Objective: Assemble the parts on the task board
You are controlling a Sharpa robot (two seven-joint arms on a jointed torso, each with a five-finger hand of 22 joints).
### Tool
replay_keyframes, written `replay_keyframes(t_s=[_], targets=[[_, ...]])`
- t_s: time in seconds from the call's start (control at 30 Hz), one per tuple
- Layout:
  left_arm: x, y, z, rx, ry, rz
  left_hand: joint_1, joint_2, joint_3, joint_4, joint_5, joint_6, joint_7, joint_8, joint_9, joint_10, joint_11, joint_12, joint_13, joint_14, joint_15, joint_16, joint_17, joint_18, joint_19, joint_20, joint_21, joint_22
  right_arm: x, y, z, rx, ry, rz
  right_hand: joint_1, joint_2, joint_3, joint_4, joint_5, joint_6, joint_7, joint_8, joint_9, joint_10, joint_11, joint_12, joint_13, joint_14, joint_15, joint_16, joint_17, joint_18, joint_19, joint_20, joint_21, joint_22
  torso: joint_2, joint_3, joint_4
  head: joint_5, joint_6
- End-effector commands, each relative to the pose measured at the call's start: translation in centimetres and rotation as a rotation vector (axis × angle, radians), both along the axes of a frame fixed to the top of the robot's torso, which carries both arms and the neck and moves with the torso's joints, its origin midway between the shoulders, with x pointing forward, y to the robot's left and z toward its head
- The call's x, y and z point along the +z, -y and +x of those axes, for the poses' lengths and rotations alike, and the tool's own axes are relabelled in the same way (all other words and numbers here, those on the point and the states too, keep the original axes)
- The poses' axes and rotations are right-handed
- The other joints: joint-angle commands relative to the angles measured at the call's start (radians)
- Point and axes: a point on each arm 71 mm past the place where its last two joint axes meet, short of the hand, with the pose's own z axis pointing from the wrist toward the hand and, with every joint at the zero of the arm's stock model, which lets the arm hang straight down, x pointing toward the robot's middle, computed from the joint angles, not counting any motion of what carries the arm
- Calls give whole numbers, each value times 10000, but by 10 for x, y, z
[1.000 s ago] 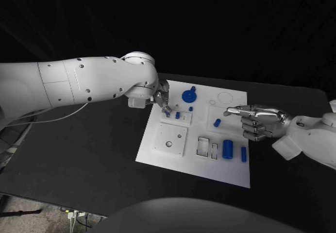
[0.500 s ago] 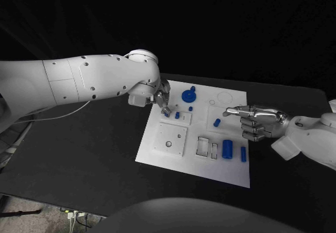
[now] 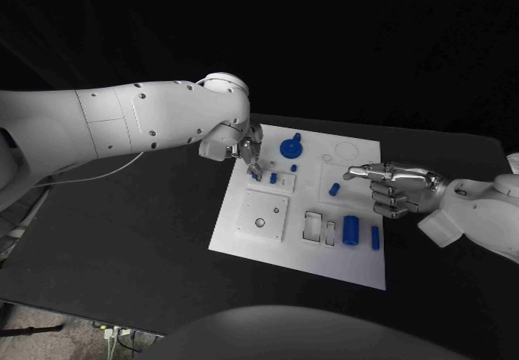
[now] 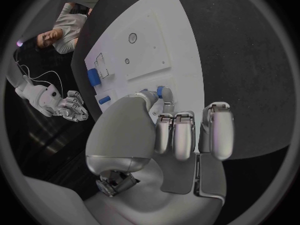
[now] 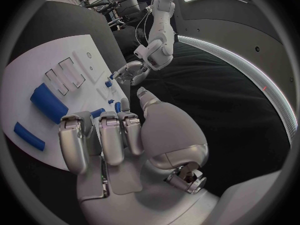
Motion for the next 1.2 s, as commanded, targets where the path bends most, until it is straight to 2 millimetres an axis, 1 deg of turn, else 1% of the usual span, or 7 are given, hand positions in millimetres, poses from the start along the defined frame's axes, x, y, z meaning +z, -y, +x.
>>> replay_keyframes(t_s=[0.03, 0.27, 0.47, 1.03, 1.2], targets=[[0, 3, -1, -294, -298, 126, 48, 10, 1385, -1331, -51, -74, -19, 40, 15, 1059, 47, 25, 2635, 1055, 18, 24, 2629, 187, 508, 14, -54, 2286, 0, -2, -1, 193, -52, 107, 45, 25, 5, -31, 57, 67, -12, 7, -9, 1042, -39, 25, 2609, 1043, -58, 34, 2635, -63, 1061, -86, 44, 2633, -4, -2, 5, -5, 0], [-1, 8, -1, -362, -454, -33, 40, 16, 1407, -1335, -101, -90, -11, 49, 16, 1059, 57, 25, 2635, 1055, 29, 24, 2629, 189, 500, 24, -63, 2284, 0, -2, -1, 220, -81, 117, 45, 25, 5, -31, 57, 67, -12, 7, -9, 1042, -39, 25, 2609, 1043, -58, 34, 2635, -63, 1061, -86, 44, 2633, -6, -3, 19, 3, 0], [-1, 10, -2, -420, -485, -105, 35, 23, 1422, -1339, -141, -100, -5, 55, 17, 1059, 62, 25, 2635, 1055, 35, 24, 2629, 190, 495, 31, -66, 2284, -1, -3, -1, 244, -93, 125, 45, 25, 5, -31, 57, 67, -12, 7, -9, 1042, -39, 25, 2609, 1043, -58, 34, 2635, -63, 1061, -86, 44, 2633, -6, -6, 4, 17, 0], [0, 7, 1, -259, -170, 76, 31, 40, 1439, -1343, -206, -119, 1, 59, 14, 1059, 70, 25, 2635, 1055, 42, 24, 2629, 193, 485, 38, -82, 2279, -1, -3, -1, 242, -88, 138, 45, 34, 3, -31, 51, 67, -10, 9, -17, 1042, -38, 25, 2609, 1043, -58, 34, 2635, -63, 1061, -86, 44, 2633, 3, -7, 8, 25, 0], [0, 8, 1, -311, -114, 72, 31, 40, 1439, -1343, -206, -119, 1, 59, 14, 1059, 70, 25, 2635, 1055, 42, 24, 2629, 193, 485, 38, -82, 2279, -1, -4, -1, 254, -89, 146, 45, 34, 3, -31, 51, 67, -10, 9, -17, 1042, -38, 25, 2609, 1043, -58, 34, 2635, -63, 1061, -86, 44, 2633, -3, -8, -3, 28, 0]])
